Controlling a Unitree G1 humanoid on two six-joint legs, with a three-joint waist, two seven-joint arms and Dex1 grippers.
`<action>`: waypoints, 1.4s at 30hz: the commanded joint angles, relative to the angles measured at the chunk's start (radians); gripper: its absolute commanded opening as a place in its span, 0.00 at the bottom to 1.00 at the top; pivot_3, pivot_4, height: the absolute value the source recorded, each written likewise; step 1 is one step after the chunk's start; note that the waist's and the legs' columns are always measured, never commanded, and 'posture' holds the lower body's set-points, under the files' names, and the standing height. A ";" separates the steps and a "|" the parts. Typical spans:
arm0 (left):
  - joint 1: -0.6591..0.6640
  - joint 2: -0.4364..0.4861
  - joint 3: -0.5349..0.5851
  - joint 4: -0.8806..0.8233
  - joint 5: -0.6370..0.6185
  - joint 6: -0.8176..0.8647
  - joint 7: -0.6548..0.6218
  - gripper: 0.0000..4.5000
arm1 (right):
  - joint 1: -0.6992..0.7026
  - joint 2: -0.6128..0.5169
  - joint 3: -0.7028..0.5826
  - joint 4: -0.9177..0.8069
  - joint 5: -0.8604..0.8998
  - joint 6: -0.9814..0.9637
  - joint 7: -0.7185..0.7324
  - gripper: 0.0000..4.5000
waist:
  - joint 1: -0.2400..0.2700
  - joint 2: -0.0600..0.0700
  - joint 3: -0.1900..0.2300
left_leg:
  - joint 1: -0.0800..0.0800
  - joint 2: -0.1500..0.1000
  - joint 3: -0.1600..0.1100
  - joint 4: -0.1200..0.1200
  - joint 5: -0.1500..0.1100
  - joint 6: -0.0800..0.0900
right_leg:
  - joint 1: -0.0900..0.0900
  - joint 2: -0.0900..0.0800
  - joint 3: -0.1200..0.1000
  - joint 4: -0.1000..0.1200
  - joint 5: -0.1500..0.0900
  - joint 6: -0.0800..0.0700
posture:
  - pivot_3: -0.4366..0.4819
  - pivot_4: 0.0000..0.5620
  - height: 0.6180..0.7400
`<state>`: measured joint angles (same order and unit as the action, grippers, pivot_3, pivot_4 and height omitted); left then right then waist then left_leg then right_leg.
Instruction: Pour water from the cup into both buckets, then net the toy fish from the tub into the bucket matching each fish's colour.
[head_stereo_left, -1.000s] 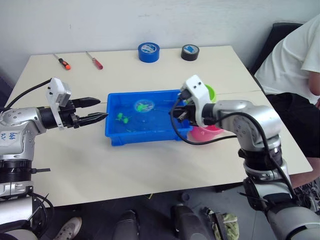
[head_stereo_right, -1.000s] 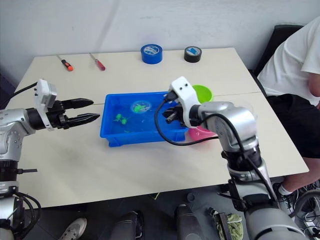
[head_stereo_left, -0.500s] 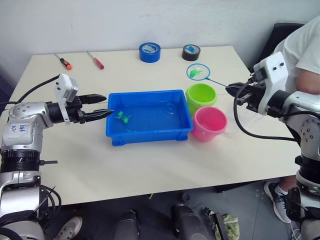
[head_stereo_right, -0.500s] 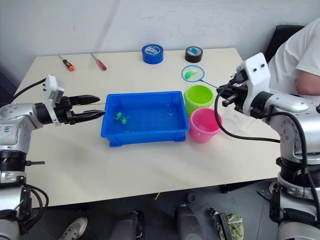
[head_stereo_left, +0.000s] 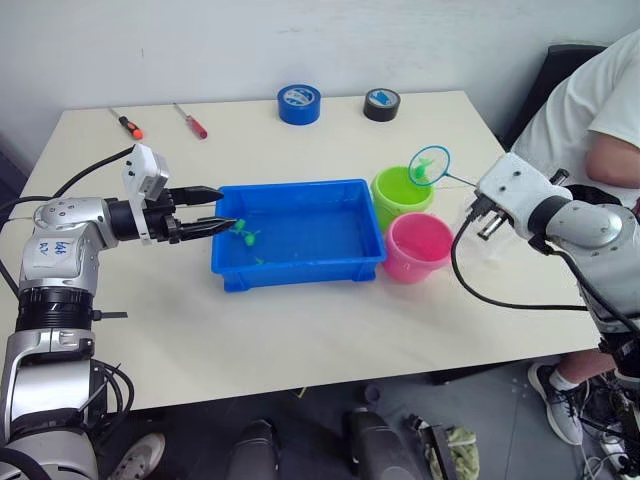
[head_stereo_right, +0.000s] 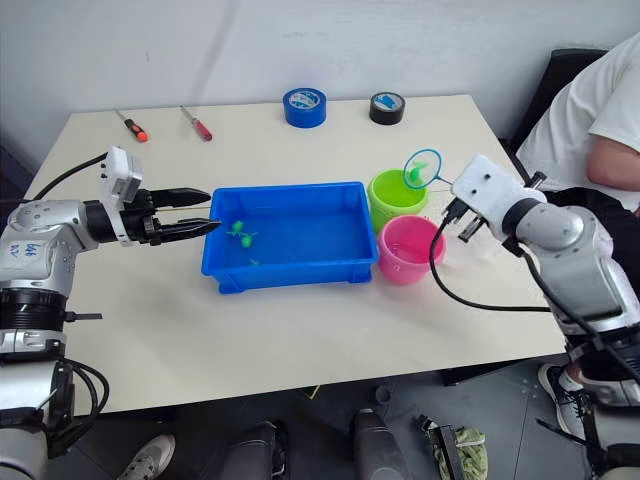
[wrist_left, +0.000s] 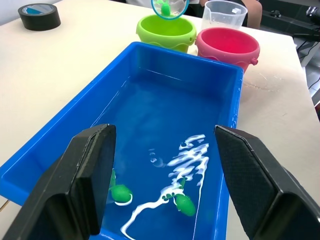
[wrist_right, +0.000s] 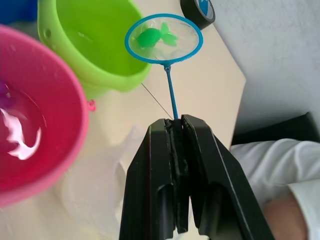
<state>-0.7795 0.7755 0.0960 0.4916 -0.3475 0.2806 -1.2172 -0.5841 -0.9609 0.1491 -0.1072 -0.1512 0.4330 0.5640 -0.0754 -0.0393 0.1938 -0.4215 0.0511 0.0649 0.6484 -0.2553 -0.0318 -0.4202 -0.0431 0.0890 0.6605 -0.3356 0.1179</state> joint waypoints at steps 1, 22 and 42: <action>-0.015 -0.001 0.008 -0.002 0.001 -0.013 -0.007 0.77 | 0.006 -0.035 -0.004 -0.005 -0.094 -0.119 -0.024 0.00 | 0.000 0.000 0.000 | 0.000 0.000 0.000 0.000 0.000 0.000 | 0.000 0.000 0.000 0.000 0.000 0.000 | 0.48 0.27 0.95; -0.013 -0.022 0.007 0.003 0.005 -0.018 -0.011 0.77 | 0.058 -0.063 -0.005 0.010 -0.505 -0.450 -0.123 0.00 | 0.002 0.000 0.000 | 0.000 0.000 0.000 0.001 0.001 -0.001 | 0.000 0.000 0.000 0.002 0.000 0.000 | 0.48 0.27 0.95; 0.229 0.213 0.138 -0.112 -0.036 0.059 -0.039 0.77 | -0.186 0.269 0.116 -0.049 0.027 -0.017 0.416 0.00 | 0.003 0.000 0.000 | 0.001 0.002 -0.001 0.003 0.003 -0.002 | 0.000 0.001 -0.001 0.007 0.000 -0.001 | 0.48 0.27 0.95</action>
<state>-0.5566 0.9642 0.1932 0.4282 -0.3566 0.3310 -1.2617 -0.7463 -0.6944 0.2562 -0.1657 -0.1252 0.4429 0.9680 -0.0724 -0.0391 0.1939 -0.4203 0.0525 0.0639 0.6516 -0.2529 -0.0336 -0.4202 -0.0428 0.0879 0.6672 -0.3358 0.1173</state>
